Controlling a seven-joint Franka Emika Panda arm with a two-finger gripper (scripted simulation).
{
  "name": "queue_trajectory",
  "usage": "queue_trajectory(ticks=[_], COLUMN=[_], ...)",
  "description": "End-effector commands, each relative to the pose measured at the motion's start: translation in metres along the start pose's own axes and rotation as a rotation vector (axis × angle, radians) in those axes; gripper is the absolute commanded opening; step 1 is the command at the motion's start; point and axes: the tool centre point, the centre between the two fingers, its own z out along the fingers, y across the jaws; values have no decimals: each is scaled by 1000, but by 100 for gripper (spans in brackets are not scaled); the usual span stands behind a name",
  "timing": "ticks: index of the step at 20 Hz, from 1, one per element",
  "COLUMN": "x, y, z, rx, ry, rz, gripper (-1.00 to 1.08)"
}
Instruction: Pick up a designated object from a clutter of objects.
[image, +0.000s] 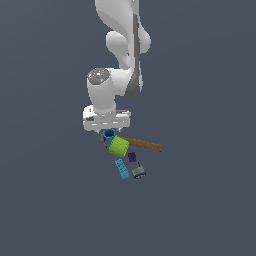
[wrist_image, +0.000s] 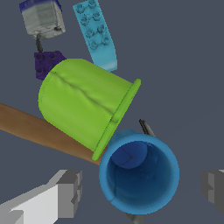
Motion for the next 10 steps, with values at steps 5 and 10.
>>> queue_trajectory(ticks=[5, 10], x=[-1, -1], y=[0, 0], z=[28, 38], rx=[0, 0], ry=[-1, 0], rz=[0, -1], gripper=[100, 100])
